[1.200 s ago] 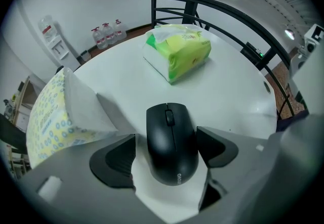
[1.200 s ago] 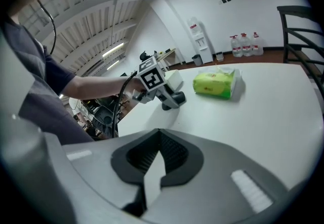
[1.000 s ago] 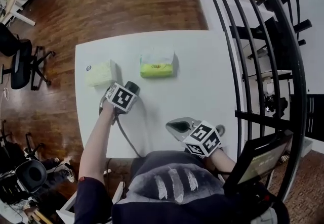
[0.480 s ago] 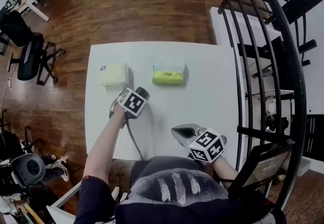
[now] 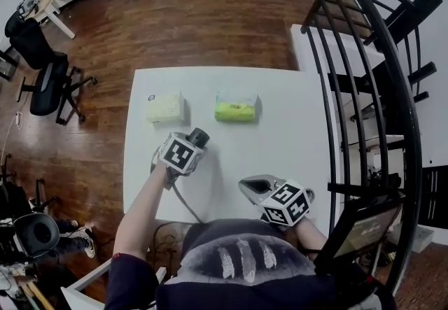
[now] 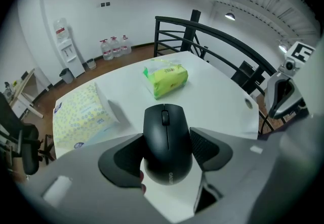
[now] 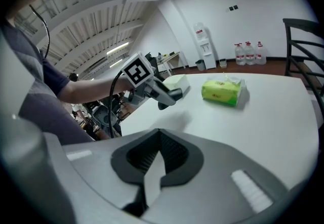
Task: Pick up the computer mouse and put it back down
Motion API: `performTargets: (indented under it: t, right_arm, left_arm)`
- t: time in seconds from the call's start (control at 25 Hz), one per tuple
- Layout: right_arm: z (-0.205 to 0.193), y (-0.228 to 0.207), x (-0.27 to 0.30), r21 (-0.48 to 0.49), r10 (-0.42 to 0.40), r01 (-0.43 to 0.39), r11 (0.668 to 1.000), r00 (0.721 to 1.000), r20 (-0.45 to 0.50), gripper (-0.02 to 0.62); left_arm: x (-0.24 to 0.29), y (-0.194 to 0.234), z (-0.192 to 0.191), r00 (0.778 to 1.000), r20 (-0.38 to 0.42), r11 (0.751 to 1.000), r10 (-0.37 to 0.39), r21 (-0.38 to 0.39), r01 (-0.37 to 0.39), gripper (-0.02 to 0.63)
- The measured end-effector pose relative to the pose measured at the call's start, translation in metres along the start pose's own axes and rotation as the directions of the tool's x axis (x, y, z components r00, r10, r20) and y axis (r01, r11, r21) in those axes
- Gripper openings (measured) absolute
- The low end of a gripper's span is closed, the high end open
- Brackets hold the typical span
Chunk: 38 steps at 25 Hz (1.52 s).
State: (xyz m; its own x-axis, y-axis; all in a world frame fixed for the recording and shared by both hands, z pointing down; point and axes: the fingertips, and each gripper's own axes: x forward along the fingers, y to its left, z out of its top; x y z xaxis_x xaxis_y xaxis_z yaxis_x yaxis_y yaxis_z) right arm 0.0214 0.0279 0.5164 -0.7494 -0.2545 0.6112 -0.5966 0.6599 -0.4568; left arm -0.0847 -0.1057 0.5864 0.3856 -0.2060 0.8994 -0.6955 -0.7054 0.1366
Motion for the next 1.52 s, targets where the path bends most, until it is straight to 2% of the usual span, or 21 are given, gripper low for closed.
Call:
performTargets:
  t: [0.16, 0.52, 0.64, 0.92, 1.12, 1.32, 1.52]
  right_arm:
    - [-0.003, 0.01, -0.003, -0.014, 0.001, -0.001, 1.0, 1.0, -0.001, 0.005]
    - [-0.003, 0.035, -0.006, -0.027, 0.008, -0.008, 1.0, 1.0, 0.008, 0.005]
    - [0.0, 0.043, -0.009, -0.039, 0.014, -0.013, 0.999, 1.0, 0.007, 0.005]
    - [0.0, 0.042, -0.016, -0.071, -0.009, 0.007, 0.997, 1.0, -0.028, 0.005]
    - [-0.006, 0.037, -0.019, -0.11, -0.038, 0.025, 0.994, 0.993, -0.113, 0.005]
    - [-0.002, 0.031, -0.019, -0.131, -0.072, 0.055, 0.99, 0.989, -0.125, 0.005]
    - [0.003, 0.032, -0.015, -0.119, -0.058, 0.045, 0.992, 0.992, -0.109, 0.005]
  left_arm:
    - [-0.024, -0.015, 0.003, 0.999, 0.049, 1.0, -0.022, 0.001, 0.022, 0.302]
    - [-0.107, -0.069, 0.009, 0.987, 0.142, 0.985, -0.079, 0.161, 0.055, 0.302]
    - [-0.133, -0.085, 0.004, 0.979, 0.183, 0.98, -0.092, 0.192, 0.057, 0.302]
    - [-0.178, -0.112, -0.012, 0.966, 0.237, 0.973, -0.101, 0.227, 0.046, 0.302]
    - [-0.192, -0.129, -0.02, 0.962, 0.251, 0.965, -0.112, 0.259, 0.045, 0.302]
    - [-0.199, -0.145, -0.012, 0.929, 0.326, 0.968, -0.174, 0.23, 0.1, 0.304]
    - [-0.207, -0.147, -0.007, 0.914, 0.361, 0.967, -0.184, 0.235, 0.102, 0.305]
